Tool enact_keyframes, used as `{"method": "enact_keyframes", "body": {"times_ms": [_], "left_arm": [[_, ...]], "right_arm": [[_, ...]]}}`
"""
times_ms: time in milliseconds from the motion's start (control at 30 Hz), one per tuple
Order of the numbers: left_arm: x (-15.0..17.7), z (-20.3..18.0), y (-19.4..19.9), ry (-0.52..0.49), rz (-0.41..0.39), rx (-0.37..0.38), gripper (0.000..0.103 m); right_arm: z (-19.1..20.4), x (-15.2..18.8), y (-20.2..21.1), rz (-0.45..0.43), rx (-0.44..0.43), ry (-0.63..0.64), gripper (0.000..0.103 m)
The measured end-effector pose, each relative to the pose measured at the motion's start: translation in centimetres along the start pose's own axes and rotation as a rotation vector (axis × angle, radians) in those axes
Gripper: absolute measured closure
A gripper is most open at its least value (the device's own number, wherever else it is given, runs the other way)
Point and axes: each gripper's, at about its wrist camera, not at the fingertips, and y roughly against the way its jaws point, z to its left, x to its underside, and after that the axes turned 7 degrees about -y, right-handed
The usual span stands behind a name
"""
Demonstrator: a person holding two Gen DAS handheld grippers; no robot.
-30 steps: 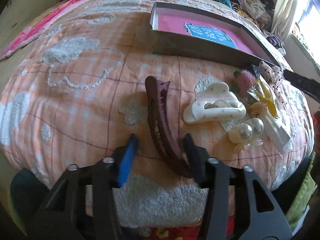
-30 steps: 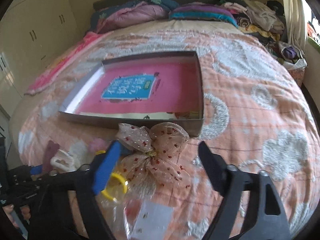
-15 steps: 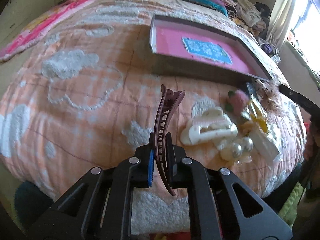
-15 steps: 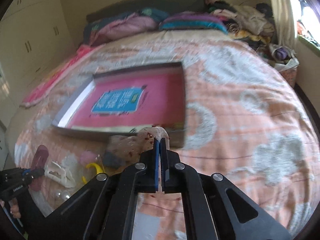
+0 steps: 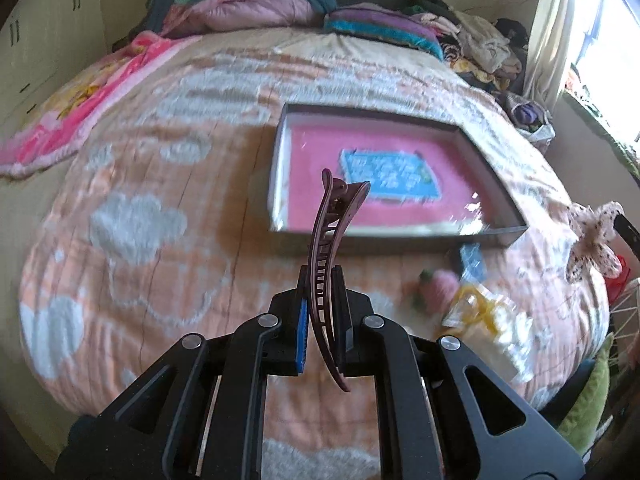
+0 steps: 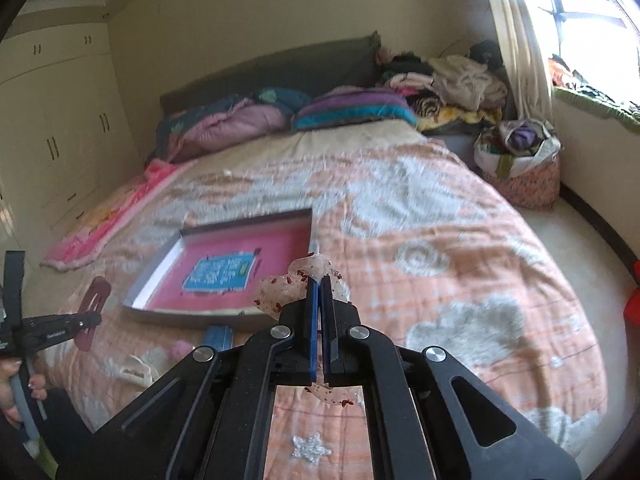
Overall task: Organize jewelry
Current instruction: 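Carry the claw clip and bow into the pink-lined box and release both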
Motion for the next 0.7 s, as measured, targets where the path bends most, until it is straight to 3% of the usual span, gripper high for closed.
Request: {"method": "enact_keyframes", "body": {"times_ms": [300,700], "left_arm": [[-4.2,-1.4,1.0,-0.011,-0.088,0.018,0.099],[-10.3,-2.9,-0.6,-0.036,-0.142,0.028,0.099]], "right_arm": [[-0.3,-3.1,1.8,-0.047,-0.034,-0.010,0.102],[2.1,-7.8,-1.5,-0.049,-0.095,0.021,0.102]]}}
